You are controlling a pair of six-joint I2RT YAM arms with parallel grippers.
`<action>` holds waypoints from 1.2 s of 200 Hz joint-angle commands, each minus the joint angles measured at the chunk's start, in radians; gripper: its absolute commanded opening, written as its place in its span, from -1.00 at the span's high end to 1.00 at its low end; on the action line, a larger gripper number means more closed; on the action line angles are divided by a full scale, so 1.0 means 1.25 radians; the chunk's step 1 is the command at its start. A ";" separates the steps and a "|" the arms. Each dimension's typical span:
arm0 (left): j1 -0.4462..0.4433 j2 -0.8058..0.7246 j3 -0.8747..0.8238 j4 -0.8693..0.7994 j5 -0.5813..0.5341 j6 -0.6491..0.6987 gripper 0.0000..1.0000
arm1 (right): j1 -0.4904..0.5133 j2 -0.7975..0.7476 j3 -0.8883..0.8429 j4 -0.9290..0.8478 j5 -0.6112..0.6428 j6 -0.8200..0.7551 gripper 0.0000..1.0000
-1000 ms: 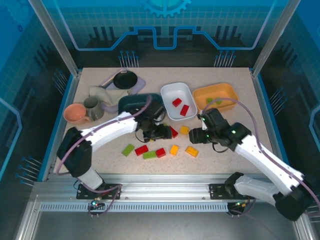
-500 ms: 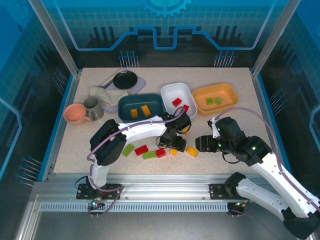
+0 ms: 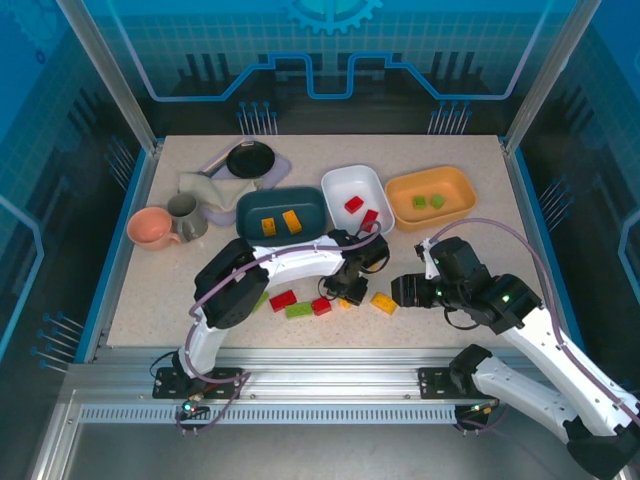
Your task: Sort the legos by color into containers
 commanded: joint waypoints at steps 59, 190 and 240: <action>0.272 -0.144 0.096 -0.045 0.000 -0.022 0.44 | 0.013 0.112 0.055 0.138 -0.073 -0.027 -0.30; 0.463 0.206 0.492 -0.116 0.076 -0.055 -0.24 | 0.042 0.418 0.224 0.197 -0.040 -0.088 -0.33; 0.472 -0.036 0.308 -0.081 0.057 -0.080 -0.48 | 0.173 0.543 0.295 0.168 0.003 -0.241 -0.39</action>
